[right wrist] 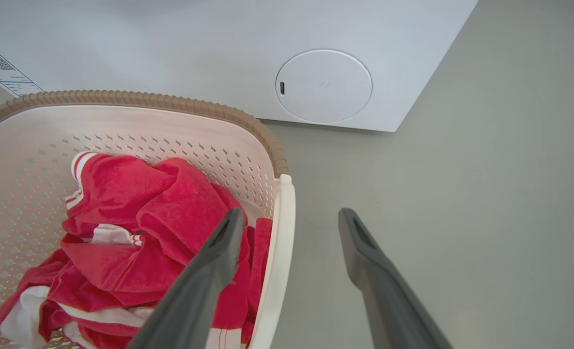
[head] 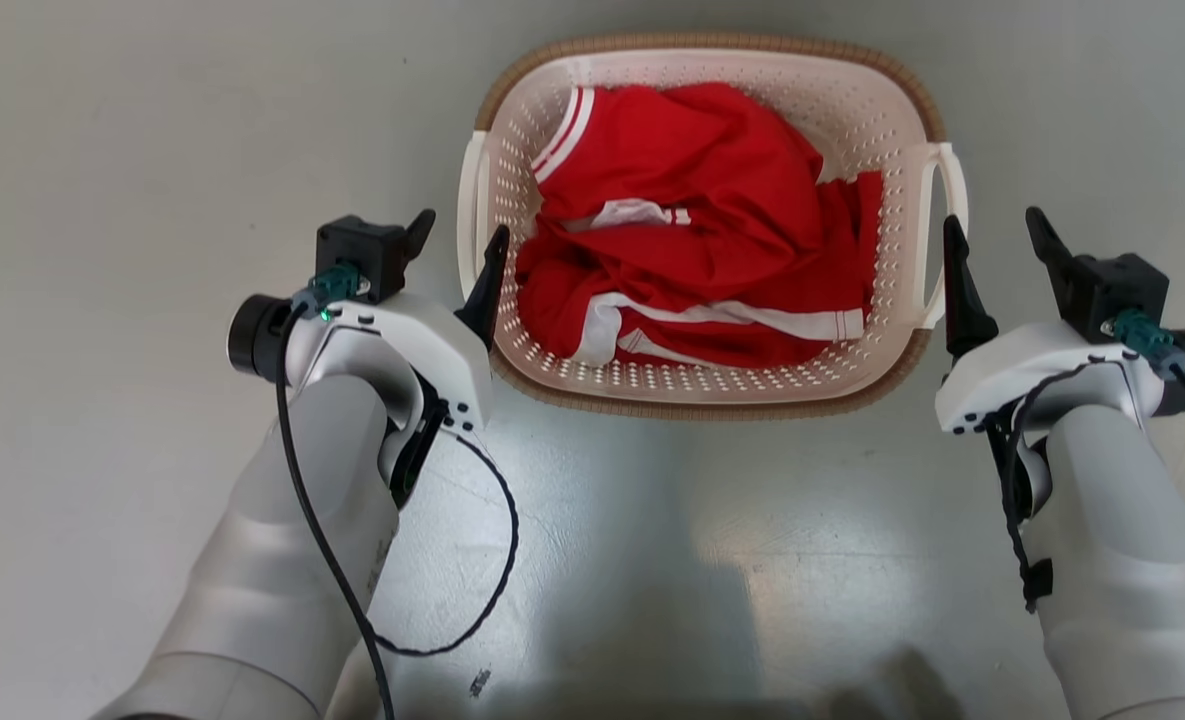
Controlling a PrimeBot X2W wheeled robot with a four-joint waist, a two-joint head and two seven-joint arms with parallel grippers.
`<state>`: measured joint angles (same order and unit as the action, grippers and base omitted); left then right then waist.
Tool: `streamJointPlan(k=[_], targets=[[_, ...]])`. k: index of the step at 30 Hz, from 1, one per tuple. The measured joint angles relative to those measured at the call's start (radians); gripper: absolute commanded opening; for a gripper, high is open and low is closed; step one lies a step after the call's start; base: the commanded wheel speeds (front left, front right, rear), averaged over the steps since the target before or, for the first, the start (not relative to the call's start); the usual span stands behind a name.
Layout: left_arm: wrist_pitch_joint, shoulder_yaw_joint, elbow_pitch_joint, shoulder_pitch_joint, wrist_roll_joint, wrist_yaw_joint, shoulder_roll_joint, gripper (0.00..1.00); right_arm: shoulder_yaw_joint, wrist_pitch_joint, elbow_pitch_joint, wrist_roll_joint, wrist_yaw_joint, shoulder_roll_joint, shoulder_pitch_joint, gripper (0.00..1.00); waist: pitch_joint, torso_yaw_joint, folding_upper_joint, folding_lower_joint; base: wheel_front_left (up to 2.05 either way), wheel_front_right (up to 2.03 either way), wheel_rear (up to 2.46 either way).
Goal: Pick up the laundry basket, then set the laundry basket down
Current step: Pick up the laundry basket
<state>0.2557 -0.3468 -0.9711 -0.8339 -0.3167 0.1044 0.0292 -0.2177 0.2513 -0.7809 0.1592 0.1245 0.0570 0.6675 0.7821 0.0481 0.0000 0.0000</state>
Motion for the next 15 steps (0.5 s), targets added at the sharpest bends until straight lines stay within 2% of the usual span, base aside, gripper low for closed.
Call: streamJointPlan(k=[15], targets=[[0.000, -0.043, -0.115, -0.125, -0.029, -0.010, -0.002, 1.00, 0.018, 0.000, -0.045, -0.004, 0.000, 0.002, 0.065, 1.00, 0.087, -0.001, 0.0000, 0.0000, 0.00, 0.00, 0.00]])
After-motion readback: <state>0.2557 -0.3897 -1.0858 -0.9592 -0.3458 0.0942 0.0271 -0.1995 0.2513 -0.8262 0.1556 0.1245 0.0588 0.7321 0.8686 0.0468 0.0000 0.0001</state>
